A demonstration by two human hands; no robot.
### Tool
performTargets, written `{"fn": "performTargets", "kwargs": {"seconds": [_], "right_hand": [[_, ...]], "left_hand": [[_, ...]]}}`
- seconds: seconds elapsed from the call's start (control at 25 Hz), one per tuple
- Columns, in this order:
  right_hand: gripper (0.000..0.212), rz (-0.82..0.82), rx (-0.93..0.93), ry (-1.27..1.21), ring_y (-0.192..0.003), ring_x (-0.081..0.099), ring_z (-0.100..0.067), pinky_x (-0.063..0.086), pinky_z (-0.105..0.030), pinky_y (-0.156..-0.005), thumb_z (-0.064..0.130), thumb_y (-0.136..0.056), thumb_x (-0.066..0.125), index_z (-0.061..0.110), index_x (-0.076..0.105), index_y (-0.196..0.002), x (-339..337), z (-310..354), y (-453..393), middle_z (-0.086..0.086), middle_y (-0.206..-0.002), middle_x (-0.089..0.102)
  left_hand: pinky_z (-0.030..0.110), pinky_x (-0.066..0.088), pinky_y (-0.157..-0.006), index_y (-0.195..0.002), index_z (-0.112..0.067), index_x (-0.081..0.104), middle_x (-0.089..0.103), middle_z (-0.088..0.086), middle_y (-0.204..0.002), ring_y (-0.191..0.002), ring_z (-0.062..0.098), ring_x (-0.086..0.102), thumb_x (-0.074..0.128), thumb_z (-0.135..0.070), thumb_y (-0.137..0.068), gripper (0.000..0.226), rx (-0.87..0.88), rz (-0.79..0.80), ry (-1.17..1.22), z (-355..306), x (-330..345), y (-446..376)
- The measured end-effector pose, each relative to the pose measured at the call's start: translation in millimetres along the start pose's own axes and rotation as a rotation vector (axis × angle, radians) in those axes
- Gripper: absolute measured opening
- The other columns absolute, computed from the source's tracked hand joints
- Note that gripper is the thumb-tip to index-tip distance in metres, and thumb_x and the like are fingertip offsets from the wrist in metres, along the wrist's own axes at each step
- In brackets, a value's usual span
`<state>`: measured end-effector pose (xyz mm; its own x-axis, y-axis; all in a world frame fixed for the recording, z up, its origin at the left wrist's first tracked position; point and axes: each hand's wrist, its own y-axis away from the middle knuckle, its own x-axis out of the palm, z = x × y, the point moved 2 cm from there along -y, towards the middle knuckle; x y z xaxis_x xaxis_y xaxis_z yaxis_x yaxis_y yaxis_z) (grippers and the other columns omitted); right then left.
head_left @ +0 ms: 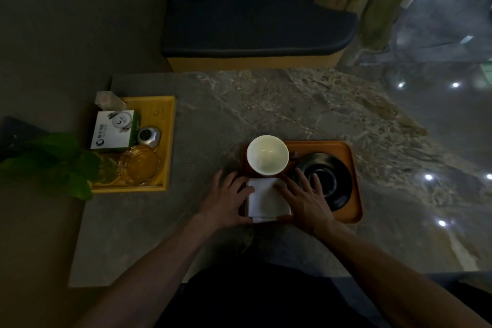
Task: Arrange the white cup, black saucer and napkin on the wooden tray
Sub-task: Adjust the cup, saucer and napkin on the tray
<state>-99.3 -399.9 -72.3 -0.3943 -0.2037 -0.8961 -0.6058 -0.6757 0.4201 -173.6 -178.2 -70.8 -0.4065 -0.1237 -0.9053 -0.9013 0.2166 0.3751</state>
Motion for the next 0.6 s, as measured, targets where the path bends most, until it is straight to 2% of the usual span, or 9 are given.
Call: {"fn": "performTargets", "kwargs": {"seconds": [0.6], "right_hand": [[0.090, -0.010, 0.009, 0.028, -0.149, -0.005, -0.037, -0.005, -0.067, -0.113, 0.063, -0.081, 0.059, 0.029, 0.014, -0.152, -6.6, 2.6, 1.2, -0.004, -0.162, 0.015]], "left_hand": [[0.061, -0.009, -0.114, -0.147, -0.030, 0.032, 0.026, 0.005, -0.158, -0.148, 0.029, 0.011, 0.056, -0.065, -0.082, 0.078, -0.008, 0.053, -0.037, -2.5, -1.0, -4.4]]}}
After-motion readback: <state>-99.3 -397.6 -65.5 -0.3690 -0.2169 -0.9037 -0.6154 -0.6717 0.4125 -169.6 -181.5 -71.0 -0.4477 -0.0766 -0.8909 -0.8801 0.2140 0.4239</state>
